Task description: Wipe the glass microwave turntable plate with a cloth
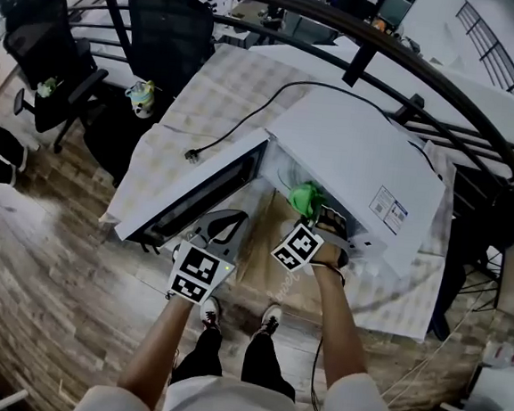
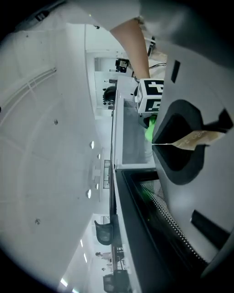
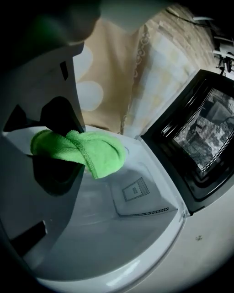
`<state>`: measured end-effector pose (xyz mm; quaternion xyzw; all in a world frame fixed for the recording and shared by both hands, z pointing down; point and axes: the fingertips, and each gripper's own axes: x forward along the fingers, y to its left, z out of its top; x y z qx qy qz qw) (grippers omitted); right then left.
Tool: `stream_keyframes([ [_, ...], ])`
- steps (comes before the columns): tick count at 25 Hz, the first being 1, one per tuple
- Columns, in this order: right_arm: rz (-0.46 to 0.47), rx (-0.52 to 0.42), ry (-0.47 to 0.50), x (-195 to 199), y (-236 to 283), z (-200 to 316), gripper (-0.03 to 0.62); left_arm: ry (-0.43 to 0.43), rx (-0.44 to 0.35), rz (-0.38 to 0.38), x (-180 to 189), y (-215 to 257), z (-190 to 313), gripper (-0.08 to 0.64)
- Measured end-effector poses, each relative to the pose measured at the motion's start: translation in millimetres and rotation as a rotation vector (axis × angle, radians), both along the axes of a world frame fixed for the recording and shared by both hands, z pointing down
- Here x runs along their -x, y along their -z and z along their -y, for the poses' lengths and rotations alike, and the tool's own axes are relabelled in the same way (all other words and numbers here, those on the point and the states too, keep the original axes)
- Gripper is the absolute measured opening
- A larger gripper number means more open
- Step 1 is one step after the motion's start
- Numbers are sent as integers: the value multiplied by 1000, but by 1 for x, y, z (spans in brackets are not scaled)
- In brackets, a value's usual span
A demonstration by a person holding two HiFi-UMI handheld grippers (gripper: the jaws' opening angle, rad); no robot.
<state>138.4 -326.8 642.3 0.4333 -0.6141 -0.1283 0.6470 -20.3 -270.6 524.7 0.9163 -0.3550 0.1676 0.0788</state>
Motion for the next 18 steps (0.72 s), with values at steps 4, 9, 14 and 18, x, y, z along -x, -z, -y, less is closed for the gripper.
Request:
stream_keyframes([
  [4, 33, -46, -38, -5, 9, -1, 124, 12, -18, 0, 6, 10, 5, 21],
  [9, 37, -190, -176, -30, 12, 34, 124, 29, -12, 8, 12, 3, 10, 21],
  [14, 7, -248, -281, -54, 13, 86, 127, 19, 25, 37, 13, -23, 5, 21],
  [18, -75, -275, -290, -76, 11, 127, 129, 4, 50, 59, 12, -42, 2, 21],
])
